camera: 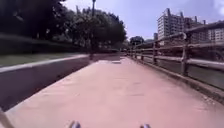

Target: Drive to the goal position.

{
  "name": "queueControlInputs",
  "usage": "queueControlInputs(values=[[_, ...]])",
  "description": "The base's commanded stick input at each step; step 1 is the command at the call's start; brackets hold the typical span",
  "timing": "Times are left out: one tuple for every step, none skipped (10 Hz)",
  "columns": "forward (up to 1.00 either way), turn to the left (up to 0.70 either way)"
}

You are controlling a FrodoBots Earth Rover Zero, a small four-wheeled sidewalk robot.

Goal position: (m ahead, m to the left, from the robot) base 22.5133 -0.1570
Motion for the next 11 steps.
queueControlInputs(values=[[0.0, 0.0], [0.0, 0.0], [0.0, 0.0], [0.0, 0.0], [0.0, 0.0], [0.0, 0.0], [0.0, 0.0], [0.25, 0.0], [0.66, 0.0], [0.67, 0.0], [0.69, 0.0]])
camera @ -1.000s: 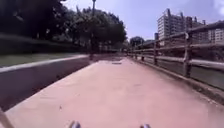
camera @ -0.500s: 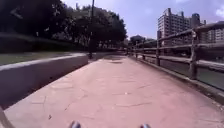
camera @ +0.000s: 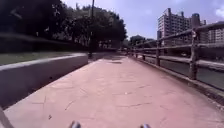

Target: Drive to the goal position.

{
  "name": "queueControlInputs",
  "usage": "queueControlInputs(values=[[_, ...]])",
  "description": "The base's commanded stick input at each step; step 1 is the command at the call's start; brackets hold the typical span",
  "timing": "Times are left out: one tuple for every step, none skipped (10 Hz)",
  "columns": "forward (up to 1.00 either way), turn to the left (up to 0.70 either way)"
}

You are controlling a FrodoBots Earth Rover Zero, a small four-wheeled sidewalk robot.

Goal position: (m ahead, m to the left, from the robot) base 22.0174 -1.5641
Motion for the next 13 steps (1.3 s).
queueControlInputs(values=[[0.7, 0.0], [0.7, 0.0], [0.7, 0.0], [0.7, 0.0], [0.7, 0.0], [0.7, 0.0], [0.7, 0.0], [0.7, 0.0], [0.7, 0.0], [0.7, 0.0], [0.7, 0.0], [0.7, 0.0], [0.7, 0.0]])
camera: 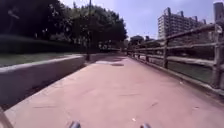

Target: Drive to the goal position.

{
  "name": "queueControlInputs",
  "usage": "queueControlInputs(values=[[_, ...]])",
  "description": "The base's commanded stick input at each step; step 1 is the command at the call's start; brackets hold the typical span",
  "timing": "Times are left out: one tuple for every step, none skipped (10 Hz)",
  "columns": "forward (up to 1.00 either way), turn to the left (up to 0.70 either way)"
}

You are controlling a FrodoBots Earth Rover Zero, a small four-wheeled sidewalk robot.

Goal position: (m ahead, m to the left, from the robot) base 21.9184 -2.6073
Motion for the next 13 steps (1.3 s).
queueControlInputs(values=[[0.7, 0.0], [0.7, -0.05], [0.7, -0.24], [0.7, -0.34], [0.7, -0.23], [0.7, 0.0], [0.7, 0.0], [0.7, 0.0], [0.7, 0.0], [0.7, -0.03], [0.7, -0.24], [0.7, -0.34], [0.7, -0.17]])
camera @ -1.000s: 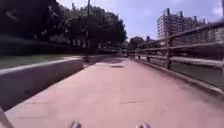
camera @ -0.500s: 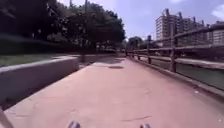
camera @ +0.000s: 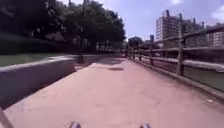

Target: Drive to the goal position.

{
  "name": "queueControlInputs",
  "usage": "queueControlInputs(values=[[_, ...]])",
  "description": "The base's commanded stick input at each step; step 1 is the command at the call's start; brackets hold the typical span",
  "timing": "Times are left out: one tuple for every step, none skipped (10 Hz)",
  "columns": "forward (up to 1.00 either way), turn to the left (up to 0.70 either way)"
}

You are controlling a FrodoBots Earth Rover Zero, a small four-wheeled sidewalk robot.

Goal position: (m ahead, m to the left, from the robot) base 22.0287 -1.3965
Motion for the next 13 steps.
queueControlInputs(values=[[0.7, -0.08], [0.7, 0.0], [0.7, 0.0], [0.7, 0.0], [0.7, 0.0], [0.7, 0.0], [0.7, 0.0], [0.7, 0.0], [0.7, 0.0], [0.7, 0.0], [0.7, 0.0], [0.7, 0.0], [0.7, 0.0]])
